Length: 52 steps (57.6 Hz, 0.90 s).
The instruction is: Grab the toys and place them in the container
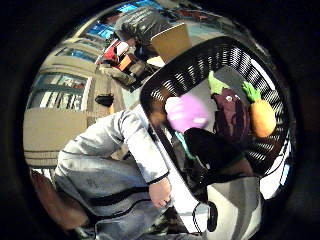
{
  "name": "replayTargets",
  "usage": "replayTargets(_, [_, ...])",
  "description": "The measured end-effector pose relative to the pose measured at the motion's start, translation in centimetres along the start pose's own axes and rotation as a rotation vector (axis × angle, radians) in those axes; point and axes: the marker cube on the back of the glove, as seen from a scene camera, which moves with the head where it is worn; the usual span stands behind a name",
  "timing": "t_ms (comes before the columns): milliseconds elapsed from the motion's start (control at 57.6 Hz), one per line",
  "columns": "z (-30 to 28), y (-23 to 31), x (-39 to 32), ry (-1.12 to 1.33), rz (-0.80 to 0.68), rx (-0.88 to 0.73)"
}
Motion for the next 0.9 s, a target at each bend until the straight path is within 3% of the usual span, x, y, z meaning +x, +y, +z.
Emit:
replayTargets(208, [1.0, 7.0, 3.2, -0.036, 0.030, -0.031])
replayTargets(295, [2.0, 10.7, 5.2, 0.105, 0.066, -0.016])
replayTargets(521, [4.0, 19.2, 8.6, 0.064, 0.394, -0.033])
replayTargets(903, [7.6, 28.4, 11.8, -0.019, 0.566, 0.029])
